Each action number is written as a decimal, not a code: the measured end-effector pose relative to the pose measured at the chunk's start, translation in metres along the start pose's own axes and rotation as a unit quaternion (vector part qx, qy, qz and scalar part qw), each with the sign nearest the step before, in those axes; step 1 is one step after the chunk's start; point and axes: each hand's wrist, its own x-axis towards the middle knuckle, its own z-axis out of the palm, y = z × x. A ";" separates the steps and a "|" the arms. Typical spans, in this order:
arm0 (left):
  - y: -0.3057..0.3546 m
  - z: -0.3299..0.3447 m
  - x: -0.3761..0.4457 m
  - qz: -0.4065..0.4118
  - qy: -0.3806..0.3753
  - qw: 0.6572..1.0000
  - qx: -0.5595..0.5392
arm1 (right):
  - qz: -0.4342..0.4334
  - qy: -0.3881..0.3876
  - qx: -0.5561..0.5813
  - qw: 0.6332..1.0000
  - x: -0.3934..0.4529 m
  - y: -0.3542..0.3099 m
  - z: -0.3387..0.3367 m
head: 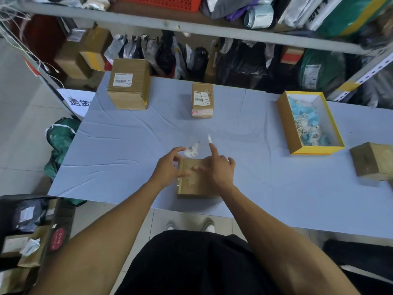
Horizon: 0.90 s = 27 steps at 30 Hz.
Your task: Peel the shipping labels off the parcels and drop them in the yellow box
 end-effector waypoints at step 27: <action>0.022 0.040 0.006 0.057 0.113 0.978 0.164 | -0.044 -0.005 0.095 0.994 -0.014 0.051 -0.016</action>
